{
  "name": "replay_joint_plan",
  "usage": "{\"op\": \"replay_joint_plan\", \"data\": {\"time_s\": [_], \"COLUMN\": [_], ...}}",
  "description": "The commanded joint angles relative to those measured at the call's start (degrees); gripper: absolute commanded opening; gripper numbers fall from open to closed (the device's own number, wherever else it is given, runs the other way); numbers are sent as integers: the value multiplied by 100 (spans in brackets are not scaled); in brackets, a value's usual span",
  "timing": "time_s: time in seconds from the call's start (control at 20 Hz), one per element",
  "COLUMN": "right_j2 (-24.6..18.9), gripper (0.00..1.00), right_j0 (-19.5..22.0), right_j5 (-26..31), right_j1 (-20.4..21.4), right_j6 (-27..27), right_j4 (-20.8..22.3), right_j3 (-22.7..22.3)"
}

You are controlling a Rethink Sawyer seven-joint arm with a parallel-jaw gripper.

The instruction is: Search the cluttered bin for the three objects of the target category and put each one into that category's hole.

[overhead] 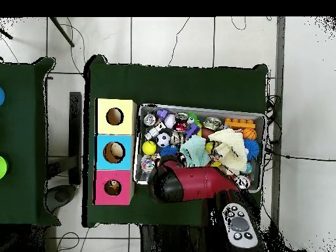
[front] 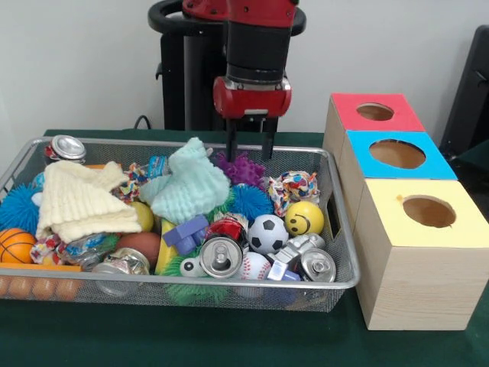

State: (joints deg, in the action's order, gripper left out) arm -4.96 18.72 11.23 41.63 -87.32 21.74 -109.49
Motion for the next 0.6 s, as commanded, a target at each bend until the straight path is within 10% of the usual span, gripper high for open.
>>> {"op": "replay_joint_plan", "data": {"time_s": [0.05,0.6], "right_j2": [200,-360], "gripper": [100,100], "right_j0": [504,1720], "right_j5": [-925,289], "right_j1": [-1643,-1535], "right_j6": [-1673,-437], "right_j4": [-480,-163], "right_j3": [-204,228]}}
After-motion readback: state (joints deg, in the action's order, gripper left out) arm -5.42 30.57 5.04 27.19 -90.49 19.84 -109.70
